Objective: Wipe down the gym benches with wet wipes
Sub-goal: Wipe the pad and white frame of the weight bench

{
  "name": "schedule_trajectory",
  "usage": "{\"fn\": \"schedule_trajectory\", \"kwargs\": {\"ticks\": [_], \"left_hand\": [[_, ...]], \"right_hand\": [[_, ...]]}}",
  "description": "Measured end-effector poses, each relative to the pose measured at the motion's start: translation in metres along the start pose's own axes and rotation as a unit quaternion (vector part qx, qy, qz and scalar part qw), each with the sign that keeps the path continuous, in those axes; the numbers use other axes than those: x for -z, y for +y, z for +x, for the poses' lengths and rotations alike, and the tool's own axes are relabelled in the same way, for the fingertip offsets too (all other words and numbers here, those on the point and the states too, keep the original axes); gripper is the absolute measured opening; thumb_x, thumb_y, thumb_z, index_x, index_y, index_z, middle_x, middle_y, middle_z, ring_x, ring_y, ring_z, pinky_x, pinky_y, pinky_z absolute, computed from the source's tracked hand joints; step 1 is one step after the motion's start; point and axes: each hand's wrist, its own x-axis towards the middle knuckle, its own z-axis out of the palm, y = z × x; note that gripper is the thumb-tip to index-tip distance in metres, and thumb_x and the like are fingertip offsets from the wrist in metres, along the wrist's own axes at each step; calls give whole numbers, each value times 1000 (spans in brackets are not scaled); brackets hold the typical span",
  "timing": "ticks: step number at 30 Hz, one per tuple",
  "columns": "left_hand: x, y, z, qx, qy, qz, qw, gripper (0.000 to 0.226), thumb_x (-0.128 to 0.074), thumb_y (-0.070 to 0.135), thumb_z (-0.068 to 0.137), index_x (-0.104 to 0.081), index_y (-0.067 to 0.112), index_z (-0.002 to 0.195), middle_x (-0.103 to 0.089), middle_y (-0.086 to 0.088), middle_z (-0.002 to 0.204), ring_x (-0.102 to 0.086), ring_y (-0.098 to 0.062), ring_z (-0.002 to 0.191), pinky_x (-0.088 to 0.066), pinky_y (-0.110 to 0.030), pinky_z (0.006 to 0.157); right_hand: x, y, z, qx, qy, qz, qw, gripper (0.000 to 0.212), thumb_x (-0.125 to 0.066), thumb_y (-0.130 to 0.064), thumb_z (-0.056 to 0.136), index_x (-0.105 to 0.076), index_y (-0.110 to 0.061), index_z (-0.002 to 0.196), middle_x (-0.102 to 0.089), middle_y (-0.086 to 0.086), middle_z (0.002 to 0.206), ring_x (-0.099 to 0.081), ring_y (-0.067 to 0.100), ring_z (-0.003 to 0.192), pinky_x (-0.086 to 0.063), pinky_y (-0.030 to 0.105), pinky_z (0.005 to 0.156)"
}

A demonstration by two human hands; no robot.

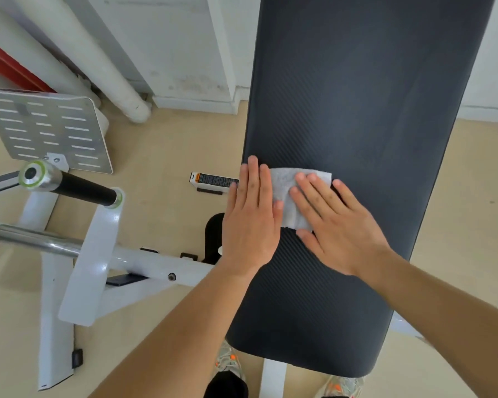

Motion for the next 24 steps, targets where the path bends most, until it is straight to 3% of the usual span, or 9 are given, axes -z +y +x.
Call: {"fn": "schedule_trajectory", "kwargs": {"ticks": [4, 9, 12, 17, 20, 24], "left_hand": [[12, -2, 60, -28, 11, 69, 997, 74, -22, 49, 106, 2, 2, 158, 5, -17, 167, 3, -30, 155, -7, -45, 126], [36, 5, 122, -82, 30, 119, 989, 71, -16, 49, 107, 2, 2, 158, 5, -17, 167, 4, -29, 155, -6, -46, 126], [17, -5, 56, -123, -21, 135, 983, 73, -21, 48, 108, 3, 0, 158, 10, -18, 166, 6, -31, 155, -8, -49, 126], [-12, -20, -52, -175, -95, 143, 970, 74, -21, 50, 107, -1, 0, 158, 2, -20, 167, -3, -34, 154, -24, -51, 122], [-6, 1, -10, -185, -72, 170, 965, 76, -19, 51, 106, 7, 1, 157, 9, -19, 166, 3, -33, 154, -11, -48, 126], [14, 57, 89, -189, 5, 154, 970, 76, -11, 52, 105, 6, -1, 156, 9, -20, 166, 4, -32, 155, -3, -45, 126]], "right_hand": [[21, 51, 33, -21, 26, -32, 999, 73, -13, -53, 104, -6, -6, 159, 0, 12, 168, 1, 25, 156, -6, 46, 126], [39, 80, 48, -63, 28, -24, 997, 75, -8, -54, 103, -5, -4, 159, 1, 14, 167, 1, 27, 156, -8, 47, 126], [13, 44, 0, -27, 4, 6, 1000, 77, -17, -54, 103, -4, -4, 159, 3, 15, 167, 4, 27, 155, -7, 46, 126], [-33, -29, -96, 32, -65, 63, 995, 77, -23, -56, 102, -6, -10, 161, -6, 10, 168, 2, 26, 156, -5, 45, 125], [-26, 1, -84, 18, -46, 35, 998, 75, -21, -56, 102, -8, -11, 161, -5, 8, 168, -1, 24, 156, -6, 45, 125], [1, 88, -54, -83, 2, -19, 996, 76, -17, -58, 103, -7, -9, 160, -3, 10, 168, -4, 25, 156, -8, 46, 126]]}}
